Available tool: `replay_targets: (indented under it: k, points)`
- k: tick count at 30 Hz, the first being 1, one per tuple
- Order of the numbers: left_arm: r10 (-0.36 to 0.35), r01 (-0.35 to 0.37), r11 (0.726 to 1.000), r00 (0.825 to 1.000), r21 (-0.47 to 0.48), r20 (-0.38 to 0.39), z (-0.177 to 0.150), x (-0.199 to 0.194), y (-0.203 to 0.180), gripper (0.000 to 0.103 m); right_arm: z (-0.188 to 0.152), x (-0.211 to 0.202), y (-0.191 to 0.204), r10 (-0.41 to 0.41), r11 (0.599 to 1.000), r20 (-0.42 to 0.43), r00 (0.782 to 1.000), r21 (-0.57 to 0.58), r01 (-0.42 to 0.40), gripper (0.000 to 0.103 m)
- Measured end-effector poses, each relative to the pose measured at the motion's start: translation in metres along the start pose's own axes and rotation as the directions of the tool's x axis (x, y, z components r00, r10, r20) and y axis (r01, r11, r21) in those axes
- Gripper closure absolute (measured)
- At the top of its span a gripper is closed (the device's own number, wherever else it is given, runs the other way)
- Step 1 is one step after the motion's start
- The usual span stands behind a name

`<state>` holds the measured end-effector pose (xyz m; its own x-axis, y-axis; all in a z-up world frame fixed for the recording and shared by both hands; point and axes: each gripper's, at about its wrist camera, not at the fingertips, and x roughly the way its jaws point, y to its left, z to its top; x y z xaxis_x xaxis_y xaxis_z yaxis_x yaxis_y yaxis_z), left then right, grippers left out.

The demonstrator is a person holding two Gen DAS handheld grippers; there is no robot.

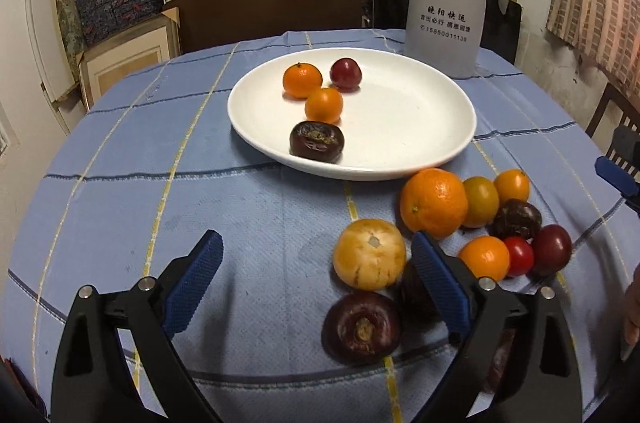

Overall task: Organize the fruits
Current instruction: 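Move both open tools back from the plate toward the fruit pile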

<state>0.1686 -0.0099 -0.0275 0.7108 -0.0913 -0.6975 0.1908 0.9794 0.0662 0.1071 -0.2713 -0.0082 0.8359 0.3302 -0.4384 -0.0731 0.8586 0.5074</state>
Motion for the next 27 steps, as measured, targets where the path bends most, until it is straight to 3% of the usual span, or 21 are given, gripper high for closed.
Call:
replay_targets:
  k: [2, 5, 8, 9, 12, 14, 17, 21, 25, 27]
  points:
    - [0.011, -0.011, 1.0, 1.0, 0.006, -0.015, 0.001, 0.006, 0.002, 0.004, 0.001, 0.001, -0.001, -0.003, 1.0, -0.005, 1.0, 0.0, 0.003, 0.007]
    - [0.003, -0.004, 0.999, 1.0, -0.032, -0.014, 0.003, 0.004, 0.018, 0.004, 0.002, 0.0, -0.001, -0.018, 1.0, -0.002, 1.0, -0.004, 0.018, 0.007]
    - [0.102, -0.102, 0.99, 0.995, -0.102, -0.005, 0.002, -0.004, 0.043, 0.004, 0.003, -0.001, 0.0, -0.015, 1.0, -0.005, 1.0, 0.0, 0.015, 0.007]
    - [0.105, -0.106, 0.987, 0.994, -0.122, -0.014, 0.002, -0.004, 0.049, 0.005, 0.002, 0.0, 0.0, -0.013, 1.0, -0.009, 1.0, -0.001, 0.013, 0.007]
    - [0.013, -0.016, 0.985, 1.0, -0.174, -0.019, -0.002, -0.007, 0.056, 0.005, 0.001, 0.001, 0.004, -0.009, 1.0, -0.02, 1.0, -0.018, 0.009, 0.007]
    - [-0.012, 0.011, 0.989, 1.0, -0.148, -0.002, -0.002, -0.01, 0.049, 0.005, 0.0, 0.0, 0.006, -0.009, 0.999, -0.017, 1.0, -0.031, 0.008, 0.007]
    - [0.02, -0.02, 0.998, 1.0, -0.068, 0.006, -0.004, -0.009, 0.031, 0.006, -0.001, 0.0, 0.008, -0.011, 0.999, -0.019, 1.0, -0.043, 0.01, 0.007]
    - [-0.069, 0.069, 0.996, 0.998, -0.053, 0.001, -0.004, -0.006, 0.022, 0.024, -0.002, 0.001, 0.01, -0.004, 0.999, -0.027, 1.0, -0.053, 0.003, 0.007]
    - [-0.116, 0.116, 0.993, 0.993, -0.023, -0.002, -0.002, -0.002, 0.009, 0.025, -0.004, 0.003, 0.012, -0.017, 0.997, -0.034, 0.999, -0.073, 0.015, 0.007]
    - [-0.067, 0.067, 0.997, 0.998, 0.033, -0.002, -0.003, -0.001, 0.002, 0.021, -0.004, 0.002, 0.013, -0.017, 0.997, -0.032, 0.999, -0.071, 0.014, 0.007]
